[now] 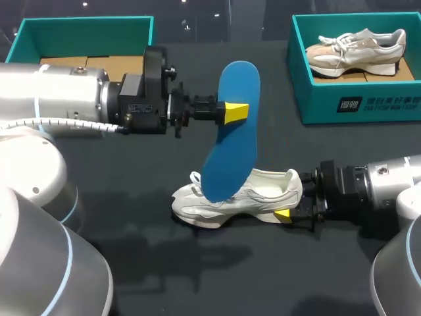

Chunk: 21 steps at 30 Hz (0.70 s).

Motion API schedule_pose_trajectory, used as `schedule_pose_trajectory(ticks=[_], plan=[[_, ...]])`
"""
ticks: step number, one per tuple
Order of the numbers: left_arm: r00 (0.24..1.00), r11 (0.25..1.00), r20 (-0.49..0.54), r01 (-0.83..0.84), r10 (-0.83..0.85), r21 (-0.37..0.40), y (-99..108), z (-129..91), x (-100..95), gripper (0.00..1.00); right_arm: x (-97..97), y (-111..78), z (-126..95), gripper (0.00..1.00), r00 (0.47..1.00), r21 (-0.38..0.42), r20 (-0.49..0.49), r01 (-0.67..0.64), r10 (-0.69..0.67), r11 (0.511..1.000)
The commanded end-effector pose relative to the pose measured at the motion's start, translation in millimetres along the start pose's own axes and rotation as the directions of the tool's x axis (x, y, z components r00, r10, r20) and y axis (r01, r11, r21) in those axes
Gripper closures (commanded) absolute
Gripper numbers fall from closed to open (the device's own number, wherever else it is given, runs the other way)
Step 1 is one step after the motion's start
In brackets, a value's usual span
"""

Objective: Take the shoe out of the shoebox, open the shoe tongue, remove and reinsert the insole, then place the shoe into the shoebox

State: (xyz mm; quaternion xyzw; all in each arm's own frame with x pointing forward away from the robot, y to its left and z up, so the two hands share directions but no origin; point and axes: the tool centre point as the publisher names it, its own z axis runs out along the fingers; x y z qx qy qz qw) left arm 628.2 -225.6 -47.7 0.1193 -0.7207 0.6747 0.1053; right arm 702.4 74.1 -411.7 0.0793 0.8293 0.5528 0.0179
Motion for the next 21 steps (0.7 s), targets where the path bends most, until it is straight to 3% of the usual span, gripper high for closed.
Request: schedule_pose_trajectory(ticks=[1,16,17,18,19,21], plan=[[1.0,0.999,0.018,0.005,-0.006,0.042,7.5,-1.3,5.5,1.0,1.4,1.1,0.4,1.0,1.0,0.005,0.001,-0.001,0.001,1.0],[1.0,0.998,0.01,0.008,-0.008,0.068,7.0,-1.6,5.3,1.0,0.1,5.4,-1.6,1.0,1.0,0.034,0.001,0.02,-0.02,0.999],[1.0,0.998,0.01,0.008,-0.008,0.068,7.0,-1.6,5.3,1.0,-1.5,6.5,-2.0,0.68,1.0,0.048,-0.002,0.027,-0.027,0.998],[1.0,0.998,0.01,0.008,-0.008,0.068,7.0,-1.6,5.3,1.0,-2.1,7.2,-2.1,0.13,1.0,0.052,-0.005,0.029,-0.029,0.998],[1.0,0.998,0.01,0.008,-0.008,0.068,7.0,-1.6,5.3,1.0,-2.8,7.5,-2.2,0.0,1.0,0.053,-0.006,0.029,-0.028,0.998],[1.0,0.998,0.01,0.008,-0.008,0.068,7.0,-1.6,5.3,1.0,-4.3,6.1,-3.8,0.0,1.0,0.06,-0.006,0.028,-0.027,0.998]])
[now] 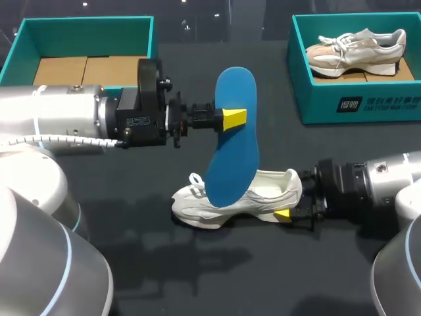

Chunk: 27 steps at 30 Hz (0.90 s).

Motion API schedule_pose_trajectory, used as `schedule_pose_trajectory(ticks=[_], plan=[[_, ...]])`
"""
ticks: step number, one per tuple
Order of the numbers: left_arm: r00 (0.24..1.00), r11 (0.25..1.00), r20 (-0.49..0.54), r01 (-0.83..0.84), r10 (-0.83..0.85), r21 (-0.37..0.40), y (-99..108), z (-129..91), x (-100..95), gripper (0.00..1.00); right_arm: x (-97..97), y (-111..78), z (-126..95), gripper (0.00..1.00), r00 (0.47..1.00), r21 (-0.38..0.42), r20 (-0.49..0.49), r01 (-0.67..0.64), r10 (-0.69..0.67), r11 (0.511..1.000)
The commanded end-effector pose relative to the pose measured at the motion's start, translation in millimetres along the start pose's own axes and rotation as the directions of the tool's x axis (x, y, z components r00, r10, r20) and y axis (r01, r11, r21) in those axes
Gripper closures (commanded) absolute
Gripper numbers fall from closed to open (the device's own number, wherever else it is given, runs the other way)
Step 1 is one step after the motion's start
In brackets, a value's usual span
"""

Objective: Take the shoe out of the shoebox, open the shoe tongue, remove and reinsert the insole, then place the shoe into the shoebox

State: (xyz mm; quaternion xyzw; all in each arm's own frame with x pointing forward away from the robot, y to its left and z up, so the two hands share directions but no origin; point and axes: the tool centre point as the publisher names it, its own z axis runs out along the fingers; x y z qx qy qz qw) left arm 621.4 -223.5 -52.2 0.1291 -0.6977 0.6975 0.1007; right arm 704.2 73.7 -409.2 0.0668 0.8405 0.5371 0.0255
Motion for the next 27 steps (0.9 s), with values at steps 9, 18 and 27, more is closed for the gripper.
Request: schedule_pose_trajectory(ticks=[9,18,27], plan=[[1.0,1.0,0.0,-0.001,0.001,0.001,1,0,0.4,1.0,-6.7,-0.6,-19,0.0,1.0,0.134,0.014,-0.007,0.005,0.991],[1.0,1.0,0.0,-0.001,0.001,0.001,1,0,0.4,1.0,-11.8,-10.3,-40,0.0,1.0,0.342,-0.022,0.001,0.007,0.94],[1.0,1.0,0.0,-0.001,0.001,0.001,1,0,0.4,1.0,-14.1,5.0,-75,0.0,0.999,0.634,-0.02,-0.007,0.026,0.773]])
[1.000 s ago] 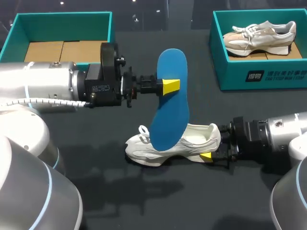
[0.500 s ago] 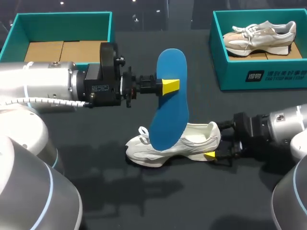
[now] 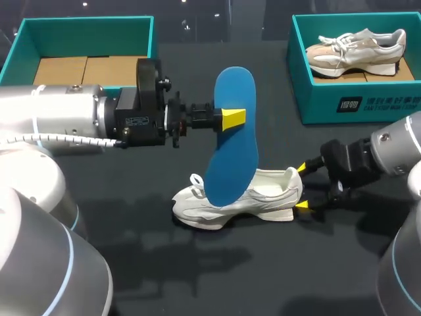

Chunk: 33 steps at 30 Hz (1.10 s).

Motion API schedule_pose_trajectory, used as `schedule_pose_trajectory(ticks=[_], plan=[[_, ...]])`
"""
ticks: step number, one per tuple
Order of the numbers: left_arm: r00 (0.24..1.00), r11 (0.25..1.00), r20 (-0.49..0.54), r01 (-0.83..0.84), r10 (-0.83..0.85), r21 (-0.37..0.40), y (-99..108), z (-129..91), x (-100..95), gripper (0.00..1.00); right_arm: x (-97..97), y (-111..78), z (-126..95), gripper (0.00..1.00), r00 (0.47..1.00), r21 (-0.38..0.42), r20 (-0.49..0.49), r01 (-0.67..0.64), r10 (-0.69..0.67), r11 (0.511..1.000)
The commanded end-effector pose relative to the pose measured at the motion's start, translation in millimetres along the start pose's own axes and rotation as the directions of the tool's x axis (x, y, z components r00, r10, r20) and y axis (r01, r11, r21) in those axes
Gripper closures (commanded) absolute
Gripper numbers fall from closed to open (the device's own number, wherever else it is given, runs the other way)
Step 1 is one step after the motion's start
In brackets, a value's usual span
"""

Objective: Take the shoe out of the shoebox, open the shoe tongue, remove and reinsert the insole, then place the shoe into the shoebox

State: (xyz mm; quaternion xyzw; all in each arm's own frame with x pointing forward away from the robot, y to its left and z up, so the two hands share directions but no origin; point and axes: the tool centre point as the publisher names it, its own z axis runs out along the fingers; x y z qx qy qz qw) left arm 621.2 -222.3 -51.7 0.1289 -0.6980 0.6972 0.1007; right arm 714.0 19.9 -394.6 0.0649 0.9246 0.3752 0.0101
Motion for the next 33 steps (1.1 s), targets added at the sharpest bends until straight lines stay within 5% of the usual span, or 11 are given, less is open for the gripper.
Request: schedule_pose_trajectory(ticks=[1,6,17,24,33], plan=[[1.0,1.0,0.0,0.0,0.0,0.002,1,1,0.0,1.0,4.0,4.6,-30,0.0,0.999,0.356,-0.028,-0.017,0.028,0.934],[1.0,1.0,0.0,0.0,0.0,0.002,1,1,0.0,1.0,13.7,5.4,-53,0.0,0.997,0.588,-0.016,-0.052,0.076,0.807],[1.0,1.0,0.0,0.0,0.0,0.002,1,1,0.0,1.0,14.4,7.0,-54,0.0,0.997,0.585,-0.016,-0.052,0.076,0.81],[1.0,1.0,0.0,0.0,0.0,0.002,1,1,0.0,1.0,14.6,29.1,-46,0.0,0.999,0.715,0.04,-0.035,0.008,0.698],[1.0,1.0,0.0,0.0,0.0,0.002,1,1,0.0,1.0,11.4,41.1,-37,0.0,0.999,0.732,0.042,-0.014,-0.024,0.681]])
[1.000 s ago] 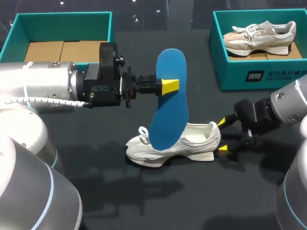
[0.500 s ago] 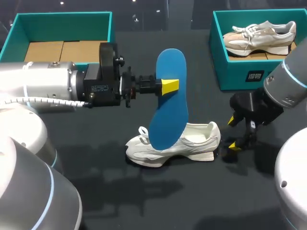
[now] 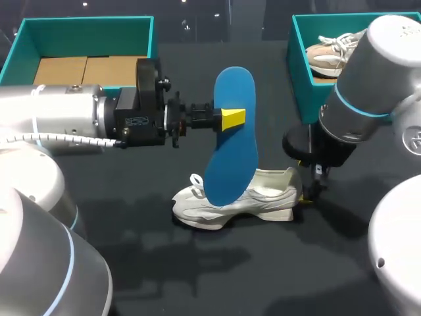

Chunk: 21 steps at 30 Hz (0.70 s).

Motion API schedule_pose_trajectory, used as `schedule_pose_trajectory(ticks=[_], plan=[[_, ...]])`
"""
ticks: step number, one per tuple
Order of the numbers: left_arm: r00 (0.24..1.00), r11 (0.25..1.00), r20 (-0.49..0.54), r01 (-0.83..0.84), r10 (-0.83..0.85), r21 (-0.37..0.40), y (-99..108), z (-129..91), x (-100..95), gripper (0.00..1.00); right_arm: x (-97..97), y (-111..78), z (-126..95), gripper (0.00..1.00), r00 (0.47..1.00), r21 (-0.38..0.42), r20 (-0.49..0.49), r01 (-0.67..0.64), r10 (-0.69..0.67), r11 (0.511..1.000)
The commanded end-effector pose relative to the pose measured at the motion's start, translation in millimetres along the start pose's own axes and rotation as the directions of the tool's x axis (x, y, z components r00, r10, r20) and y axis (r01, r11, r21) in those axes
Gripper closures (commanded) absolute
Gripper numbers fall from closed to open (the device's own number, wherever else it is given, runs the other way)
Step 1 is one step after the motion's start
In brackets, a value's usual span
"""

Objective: Take the shoe out of the shoebox, open the shoe tongue, remove and reinsert the insole, then place the shoe into the shoebox

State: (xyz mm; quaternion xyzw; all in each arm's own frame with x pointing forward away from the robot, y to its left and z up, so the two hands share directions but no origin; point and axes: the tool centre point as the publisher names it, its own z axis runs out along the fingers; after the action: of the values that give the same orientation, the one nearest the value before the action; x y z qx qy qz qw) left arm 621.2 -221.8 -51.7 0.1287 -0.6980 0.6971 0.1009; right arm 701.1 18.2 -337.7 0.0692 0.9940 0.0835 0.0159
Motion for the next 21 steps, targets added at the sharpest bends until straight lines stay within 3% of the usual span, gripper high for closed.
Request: schedule_pose_trajectory(ticks=[1,12,21], plan=[[1.0,1.0,0.001,0.0,0.0,0.002,1,2,0.0,1.0,-3.1,8.9,3,0.0,1.0,0.221,-0.004,0.003,-0.002,0.975],[1.0,1.0,0.001,0.0,0.0,0.002,1,2,0.0,1.0,-6.9,22.4,-1,0.0,1.0,0.204,0.006,0.011,-0.013,0.979],[1.0,1.0,0.001,0.0,0.0,0.002,1,2,0.0,1.0,-3.3,48.3,-18,0.0,0.999,0.206,0.032,0.033,-0.041,0.978]])
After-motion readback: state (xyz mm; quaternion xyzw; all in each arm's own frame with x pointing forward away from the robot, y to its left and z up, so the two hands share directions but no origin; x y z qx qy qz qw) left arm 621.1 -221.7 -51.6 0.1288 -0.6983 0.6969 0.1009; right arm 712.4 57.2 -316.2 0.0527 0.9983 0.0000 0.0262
